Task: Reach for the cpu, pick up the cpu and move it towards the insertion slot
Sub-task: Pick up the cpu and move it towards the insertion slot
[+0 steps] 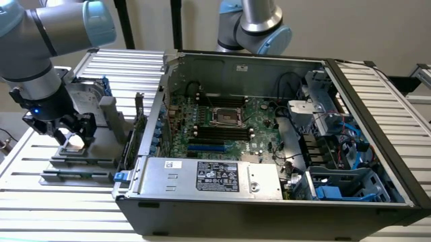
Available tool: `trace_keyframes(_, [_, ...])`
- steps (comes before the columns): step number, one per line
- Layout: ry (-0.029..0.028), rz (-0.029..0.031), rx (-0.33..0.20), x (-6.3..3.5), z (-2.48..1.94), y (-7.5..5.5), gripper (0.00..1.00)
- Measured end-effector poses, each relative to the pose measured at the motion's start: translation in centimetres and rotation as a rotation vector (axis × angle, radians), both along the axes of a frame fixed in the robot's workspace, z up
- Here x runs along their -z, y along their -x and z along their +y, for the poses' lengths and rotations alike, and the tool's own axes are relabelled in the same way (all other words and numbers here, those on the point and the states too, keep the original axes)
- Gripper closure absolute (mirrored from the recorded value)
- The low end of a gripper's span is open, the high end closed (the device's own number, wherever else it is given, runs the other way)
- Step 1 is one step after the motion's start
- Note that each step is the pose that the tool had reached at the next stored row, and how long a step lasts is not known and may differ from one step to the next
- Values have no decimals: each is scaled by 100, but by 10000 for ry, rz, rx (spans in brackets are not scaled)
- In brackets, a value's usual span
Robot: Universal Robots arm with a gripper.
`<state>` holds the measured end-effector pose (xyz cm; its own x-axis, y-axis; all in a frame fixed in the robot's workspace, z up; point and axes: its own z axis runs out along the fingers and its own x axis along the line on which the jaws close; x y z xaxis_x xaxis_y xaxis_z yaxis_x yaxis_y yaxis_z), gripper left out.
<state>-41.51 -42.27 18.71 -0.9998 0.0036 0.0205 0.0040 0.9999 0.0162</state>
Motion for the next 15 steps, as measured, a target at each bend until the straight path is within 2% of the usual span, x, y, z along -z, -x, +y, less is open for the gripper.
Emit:
trace_keyframes(7, [3,2,0,3,0,2,35])
trace_keyframes(8, [2,0,0,4,0,1,42])
trace_keyframes(15, [3,1,-8,8,0,2,42])
